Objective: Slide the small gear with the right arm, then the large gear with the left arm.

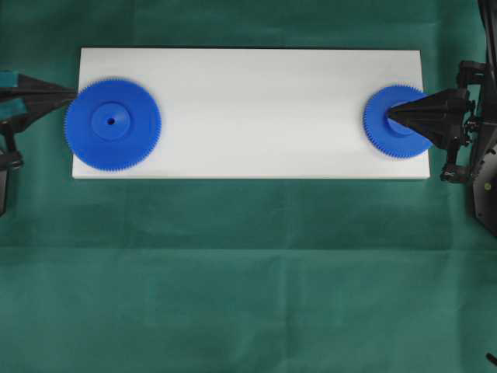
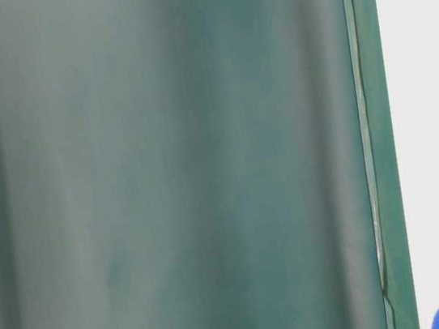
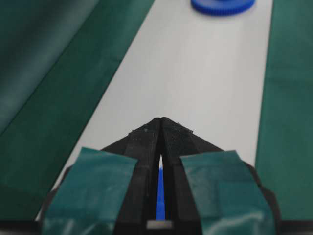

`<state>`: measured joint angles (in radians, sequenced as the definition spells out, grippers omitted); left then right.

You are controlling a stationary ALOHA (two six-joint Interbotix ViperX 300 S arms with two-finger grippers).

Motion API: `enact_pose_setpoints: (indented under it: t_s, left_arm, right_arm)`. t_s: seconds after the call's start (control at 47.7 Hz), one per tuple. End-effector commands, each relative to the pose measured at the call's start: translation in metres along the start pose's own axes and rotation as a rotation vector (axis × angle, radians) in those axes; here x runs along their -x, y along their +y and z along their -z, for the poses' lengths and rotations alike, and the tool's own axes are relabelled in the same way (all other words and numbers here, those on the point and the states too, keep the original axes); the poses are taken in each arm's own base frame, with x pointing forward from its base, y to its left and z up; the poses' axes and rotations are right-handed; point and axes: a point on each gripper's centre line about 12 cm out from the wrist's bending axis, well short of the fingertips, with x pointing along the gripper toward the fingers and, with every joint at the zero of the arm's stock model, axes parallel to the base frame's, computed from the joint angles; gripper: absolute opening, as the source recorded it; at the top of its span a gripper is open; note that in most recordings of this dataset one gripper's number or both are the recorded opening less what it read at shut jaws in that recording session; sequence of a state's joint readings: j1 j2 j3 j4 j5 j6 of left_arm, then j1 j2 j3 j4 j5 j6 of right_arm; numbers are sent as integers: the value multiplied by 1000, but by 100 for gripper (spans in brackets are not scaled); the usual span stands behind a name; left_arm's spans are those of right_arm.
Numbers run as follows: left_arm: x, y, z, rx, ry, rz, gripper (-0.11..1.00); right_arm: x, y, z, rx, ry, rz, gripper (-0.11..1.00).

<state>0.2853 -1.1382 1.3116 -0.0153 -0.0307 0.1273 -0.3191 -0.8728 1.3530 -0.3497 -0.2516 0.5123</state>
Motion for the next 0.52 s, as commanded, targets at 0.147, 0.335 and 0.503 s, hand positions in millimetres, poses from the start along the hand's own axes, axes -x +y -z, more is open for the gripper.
enact_pose_setpoints:
  t_s: [0.147,0.335,0.503]
  left_arm:
    - [15,-4,-1,-1,-84,18,0]
    - [16,-8,1,-1,-85,41,0]
    - [17,-8,1,24,-86,45,0]
  right_arm:
    - [-5,3,-14,1,-29,-9,50]
    - [-5,2,-13,2,-24,-9,50]
    - [-5,3,-14,5,-29,-10,50]
